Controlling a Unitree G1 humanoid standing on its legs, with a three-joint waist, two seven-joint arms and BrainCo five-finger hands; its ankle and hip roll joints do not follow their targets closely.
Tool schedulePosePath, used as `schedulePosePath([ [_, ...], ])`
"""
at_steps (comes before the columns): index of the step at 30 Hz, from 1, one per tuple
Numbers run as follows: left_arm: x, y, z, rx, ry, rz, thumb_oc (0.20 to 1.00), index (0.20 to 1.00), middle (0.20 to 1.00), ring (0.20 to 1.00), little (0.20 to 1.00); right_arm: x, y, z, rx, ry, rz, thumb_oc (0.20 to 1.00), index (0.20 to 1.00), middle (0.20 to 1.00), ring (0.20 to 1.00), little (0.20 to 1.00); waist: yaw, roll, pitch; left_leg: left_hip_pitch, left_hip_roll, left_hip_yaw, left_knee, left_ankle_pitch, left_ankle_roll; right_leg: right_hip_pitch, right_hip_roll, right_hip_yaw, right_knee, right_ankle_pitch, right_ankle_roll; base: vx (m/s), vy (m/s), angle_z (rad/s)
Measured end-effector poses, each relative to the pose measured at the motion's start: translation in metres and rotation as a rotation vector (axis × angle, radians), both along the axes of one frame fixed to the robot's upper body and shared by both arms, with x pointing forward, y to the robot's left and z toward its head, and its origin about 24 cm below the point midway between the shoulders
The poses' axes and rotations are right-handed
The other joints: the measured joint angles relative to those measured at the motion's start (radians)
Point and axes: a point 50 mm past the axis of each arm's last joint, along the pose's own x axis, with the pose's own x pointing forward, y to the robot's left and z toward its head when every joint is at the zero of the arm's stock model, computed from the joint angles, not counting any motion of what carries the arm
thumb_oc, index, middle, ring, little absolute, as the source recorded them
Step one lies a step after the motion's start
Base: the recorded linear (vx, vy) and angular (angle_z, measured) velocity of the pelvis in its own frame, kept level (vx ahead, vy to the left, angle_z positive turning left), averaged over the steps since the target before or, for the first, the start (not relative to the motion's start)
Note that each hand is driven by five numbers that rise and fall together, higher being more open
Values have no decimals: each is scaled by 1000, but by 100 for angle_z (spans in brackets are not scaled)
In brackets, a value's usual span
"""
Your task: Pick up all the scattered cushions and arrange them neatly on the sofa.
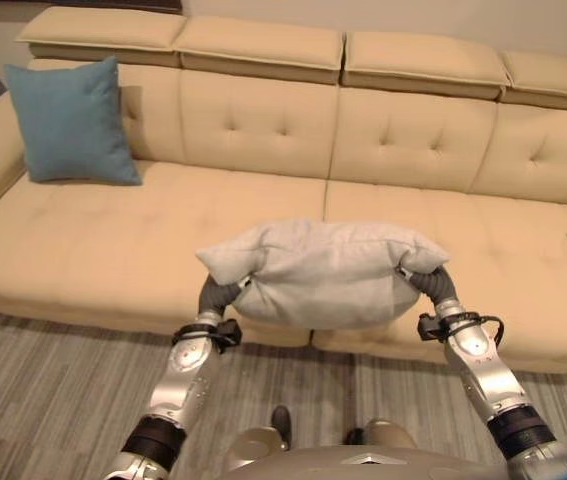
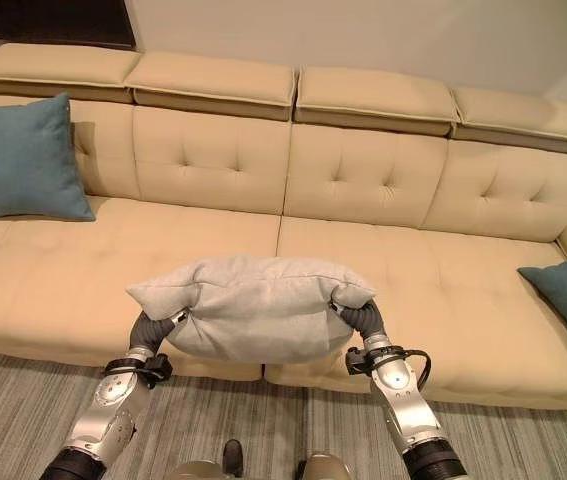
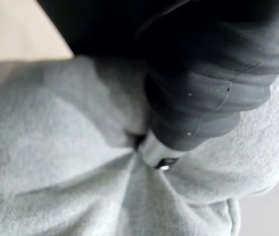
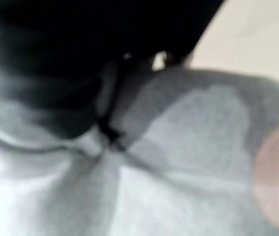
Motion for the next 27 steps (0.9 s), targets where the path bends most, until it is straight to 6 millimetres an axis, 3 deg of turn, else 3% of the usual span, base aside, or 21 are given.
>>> schedulePosePath([
  [4, 0, 0, -2, 1, 8, 3, 200, 200, 200, 200, 200, 0, -1, 0, -3, 1, -2, 200, 200, 200, 200, 200, -45, -4, 13, 0, 6, -35, -2, -6, -12, -38, 18, 15, -230, 141, 21, 244, -52, 27],
  [5, -3, -1, -4, 2, 18, -1, 200, 200, 200, 200, 200, 0, -2, 0, -6, 5, -7, 200, 200, 200, 200, 200, -57, -15, 17, 18, 5, -56, -9, -13, -35, -11, 10, 4, -282, 219, 19, 246, -76, 48],
  [7, -5, -9, -8, 6, 32, -20, 200, 200, 200, 200, 200, -4, -8, -4, -14, 23, -25, 200, 200, 200, 200, 200, -69, -10, 16, 28, 19, -103, 10, -29, -74, 27, 35, 12, -295, 259, -6, 201, -79, 65],
  [8, -6, -12, -9, -5, 34, -24, 200, 200, 200, 200, 200, -5, -12, -5, -24, 28, -34, 200, 200, 200, 200, 200, -68, 1, 14, 34, 40, -110, 20, -33, -85, 48, 53, -8, -303, 247, -25, 154, -119, 89],
  [9, -5, -18, -9, -21, 33, -36, 200, 200, 200, 200, 200, -5, -18, -3, -43, 24, -42, 200, 200, 200, 200, 200, -72, 3, 16, -4, 66, -120, 115, -34, -148, 88, 62, -66, -338, 241, -57, 134, -113, 86],
  [10, -4, -21, -9, -30, 32, -42, 200, 200, 200, 200, 200, -4, -21, -1, -46, 18, -52, 200, 200, 200, 200, 200, -76, -9, 21, -39, 65, -109, 187, -23, -173, 110, 58, -86, -352, 235, -66, 156, -100, 86],
  [11, -5, -24, -10, -37, 36, -56, 200, 200, 200, 200, 200, -3, -23, 2, -44, 6, -61, 200, 200, 200, 200, 200, -73, -24, 21, -75, 65, -78, 264, -19, -183, 129, 52, -102, -359, 230, -82, 146, -46, 52],
  [14, -4, -26, -8, -41, 31, -73, 200, 200, 200, 200, 200, -2, -23, 6, -31, -14, -73, 200, 200, 200, 200, 200, -69, -26, 18, -92, 116, 8, 297, -24, -176, 155, 58, -152, -365, 198, -135, 101, 9, 32],
  [16, -1, -24, -6, -34, 21, -75, 200, 200, 200, 200, 200, -2, -22, 7, -25, -20, -73, 200, 200, 200, 200, 200, -82, -32, 19, -98, 158, 45, 242, -26, -177, 163, 65, -161, -376, 193, -141, 135, 54, 33],
  [19, 1, -25, -4, -31, 15, -79, 200, 200, 200, 200, 200, -2, -23, 7, -23, -21, -77, 200, 200, 200, 200, 200, -82, -30, 17, -79, 215, 36, 111, -11, -196, 167, 85, -154, -380, 197, -136, 178, 104, 8],
  [20, 1, -24, -4, -28, 17, -78, 200, 200, 200, 200, 200, -2, -22, 6, -21, -16, -82, 200, 200, 200, 200, 200, -80, -32, 19, -77, 232, 3, 59, 2, -217, 179, 96, -146, -390, 197, -135, 188, 146, -8],
  [22, 0, -24, -5, -27, 23, -78, 200, 200, 200, 200, 200, -2, -23, 4, -24, -9, -83, 200, 200, 200, 200, 200, -75, -29, 18, -71, 233, -34, 15, 24, -218, 195, 105, -137, -396, 199, -134, 193, 197, -23],
  [24, 0, -24, -5, -27, 23, -77, 200, 200, 200, 200, 200, -2, -22, 4, -23, -10, -84, 200, 200, 200, 200, 200, -70, -8, 18, -73, 234, -63, -15, 57, -222, 231, 115, -107, -413, 198, -135, 189, 229, -45],
  [26, 1, -27, -5, -39, 21, -80, 200, 200, 200, 200, 200, -2, -27, 6, -41, -12, -85, 200, 200, 200, 200, 200, -70, 39, 20, -77, 235, -80, -14, 74, -206, 254, 124, -95, -419, 199, -131, 199, 276, -47],
  [27, 1, -27, -6, -36, 23, -78, 200, 200, 200, 200, 200, -3, -25, 4, -32, -7, -88, 200, 200, 200, 200, 200, -70, 40, 17, -72, 219, -89, -2, 112, -207, 261, 109, -83, -417, 198, -119, 180, 293, -31],
])
